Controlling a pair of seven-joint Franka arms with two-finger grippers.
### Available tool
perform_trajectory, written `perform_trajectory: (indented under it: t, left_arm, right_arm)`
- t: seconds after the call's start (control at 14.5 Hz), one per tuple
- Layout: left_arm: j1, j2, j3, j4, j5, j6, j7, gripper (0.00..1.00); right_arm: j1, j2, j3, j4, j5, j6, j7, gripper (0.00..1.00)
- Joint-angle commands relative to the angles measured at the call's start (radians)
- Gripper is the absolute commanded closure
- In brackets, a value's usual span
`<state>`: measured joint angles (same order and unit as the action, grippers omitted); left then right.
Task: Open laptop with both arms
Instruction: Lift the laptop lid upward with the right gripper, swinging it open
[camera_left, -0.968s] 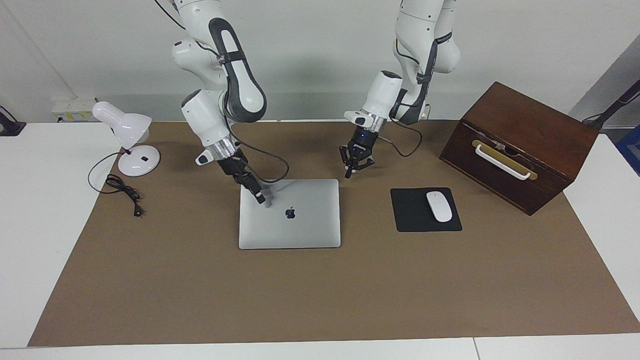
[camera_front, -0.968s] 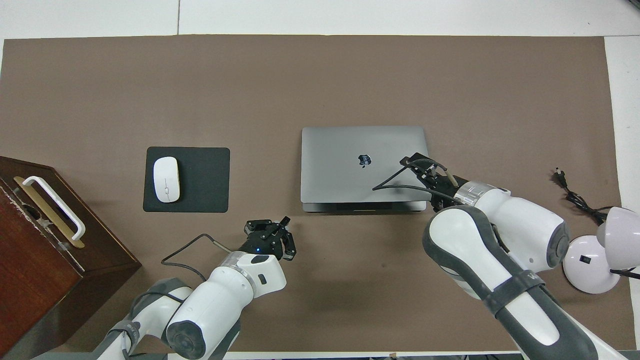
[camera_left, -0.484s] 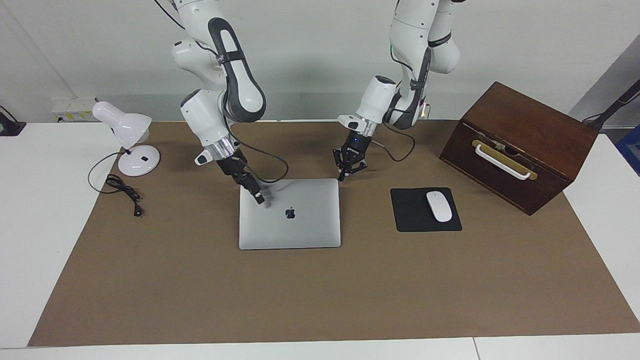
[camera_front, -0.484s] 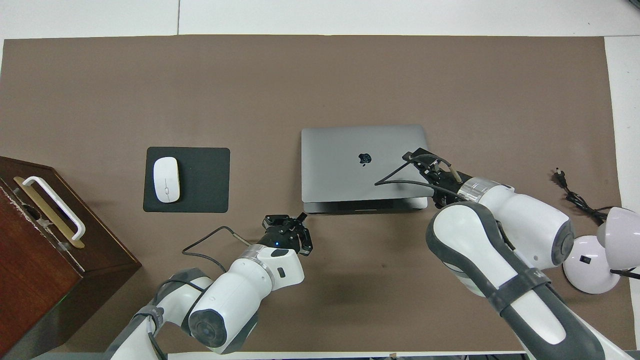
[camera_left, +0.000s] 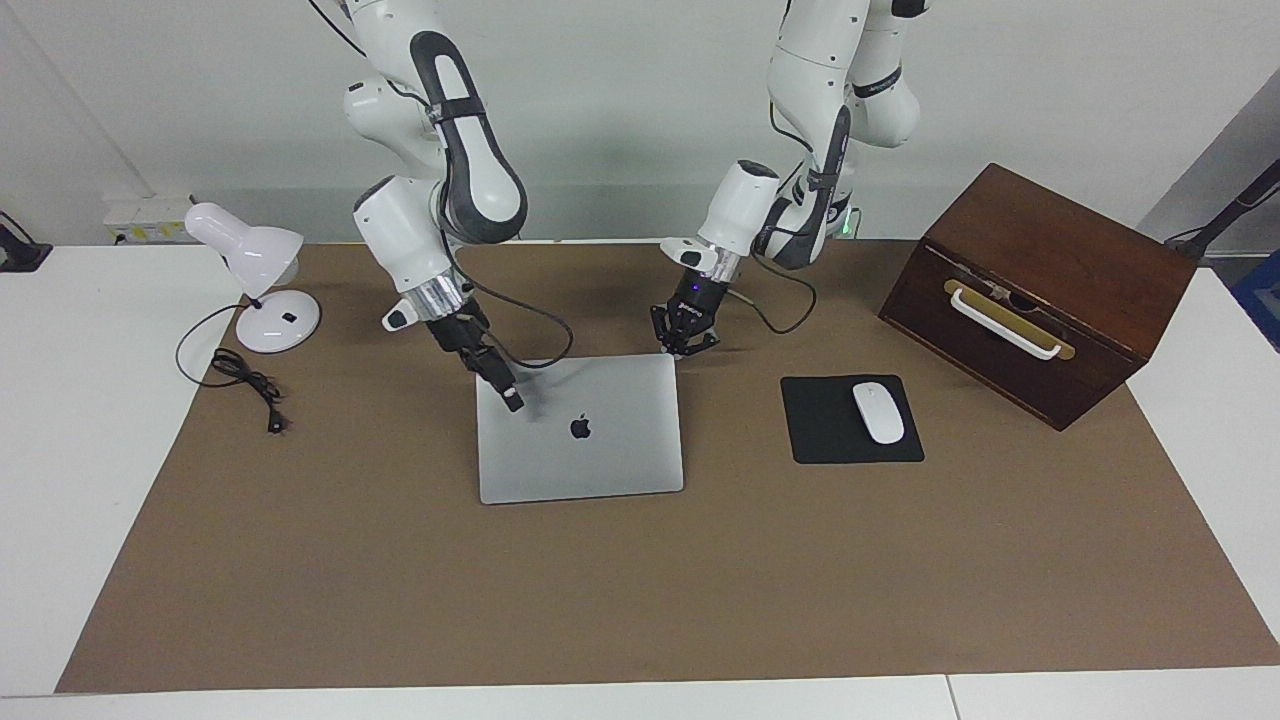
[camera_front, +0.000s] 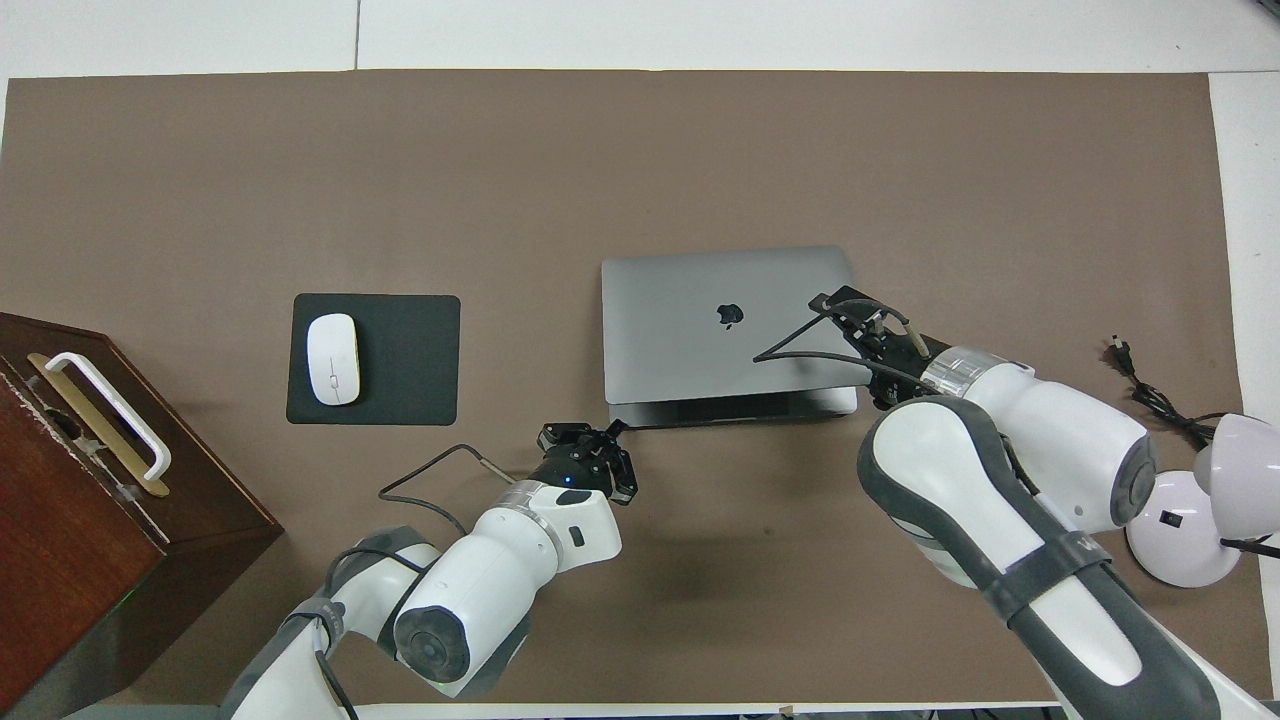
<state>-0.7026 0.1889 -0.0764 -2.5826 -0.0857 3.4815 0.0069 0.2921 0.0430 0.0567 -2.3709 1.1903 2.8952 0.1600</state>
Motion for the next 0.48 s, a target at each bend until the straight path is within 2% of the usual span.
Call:
perform_trajectory:
  t: [0.0,0.41]
  left_arm:
    - [-0.034,0.055,0.017,0.044,-0.016,0.024,0.010,1.00]
    - [-0.034,0.066,0.017,0.044,-0.014,0.024,0.013,1.00]
  right_arm:
    - [-0.005,0.075,0.018,0.114,0.041,0.002,-0.039,0.01]
    - [0.010,0.100,0.018,0.182,0.041,0.003,-0.037,0.01]
